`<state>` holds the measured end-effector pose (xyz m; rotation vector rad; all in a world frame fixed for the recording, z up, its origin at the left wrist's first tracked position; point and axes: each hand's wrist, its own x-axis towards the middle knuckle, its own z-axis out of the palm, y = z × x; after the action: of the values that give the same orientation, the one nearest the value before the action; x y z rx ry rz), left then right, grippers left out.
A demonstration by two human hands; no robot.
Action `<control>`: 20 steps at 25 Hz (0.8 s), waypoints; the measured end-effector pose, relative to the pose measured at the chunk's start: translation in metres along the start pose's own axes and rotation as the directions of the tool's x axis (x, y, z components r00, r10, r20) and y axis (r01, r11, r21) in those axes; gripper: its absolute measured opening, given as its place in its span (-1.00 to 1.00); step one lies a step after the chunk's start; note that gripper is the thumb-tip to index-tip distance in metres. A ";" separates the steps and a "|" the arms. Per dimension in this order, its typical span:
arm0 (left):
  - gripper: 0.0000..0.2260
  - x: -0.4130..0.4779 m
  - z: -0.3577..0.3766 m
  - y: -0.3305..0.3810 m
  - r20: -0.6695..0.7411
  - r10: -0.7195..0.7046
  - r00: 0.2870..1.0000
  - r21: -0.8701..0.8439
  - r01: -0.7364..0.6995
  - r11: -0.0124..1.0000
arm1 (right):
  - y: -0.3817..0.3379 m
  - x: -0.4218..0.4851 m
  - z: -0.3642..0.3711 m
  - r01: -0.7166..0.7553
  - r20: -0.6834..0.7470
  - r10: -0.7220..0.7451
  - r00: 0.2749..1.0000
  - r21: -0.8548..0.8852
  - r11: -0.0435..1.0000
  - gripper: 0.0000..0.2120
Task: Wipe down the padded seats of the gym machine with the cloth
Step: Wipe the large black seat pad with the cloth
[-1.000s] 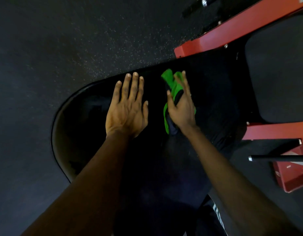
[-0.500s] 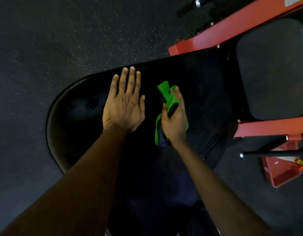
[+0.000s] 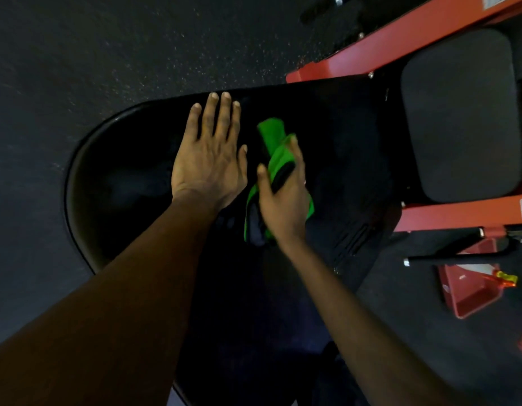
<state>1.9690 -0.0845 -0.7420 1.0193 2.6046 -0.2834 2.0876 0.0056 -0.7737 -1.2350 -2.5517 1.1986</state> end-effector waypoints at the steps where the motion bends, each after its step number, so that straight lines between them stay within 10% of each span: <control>1: -0.39 0.000 0.000 -0.001 -0.003 0.003 1.000 -0.003 -0.004 1.000 | 0.004 -0.015 0.000 0.055 0.004 -0.055 0.998 0.017 0.998 -0.39; 10: -0.43 -0.015 -0.019 -0.037 -0.012 0.028 1.000 -0.060 -0.028 0.998 | 0.010 0.106 -0.004 -0.299 -0.094 0.293 0.951 -0.054 0.953 -0.31; 16: -0.41 -0.069 -0.018 -0.084 -0.151 0.060 0.987 -0.021 -0.064 0.998 | -0.027 -0.085 -0.002 0.241 0.162 -0.247 0.955 0.057 0.969 -0.37; 20: -0.44 -0.061 -0.014 -0.080 -0.169 0.067 0.983 -0.025 -0.072 0.997 | -0.029 -0.006 0.011 0.152 0.089 -0.151 0.985 -0.004 0.988 -0.43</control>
<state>1.9530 -0.1766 -0.7008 1.1675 2.7057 -0.1449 2.0686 -0.0165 -0.7605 -0.9896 -2.6616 1.2347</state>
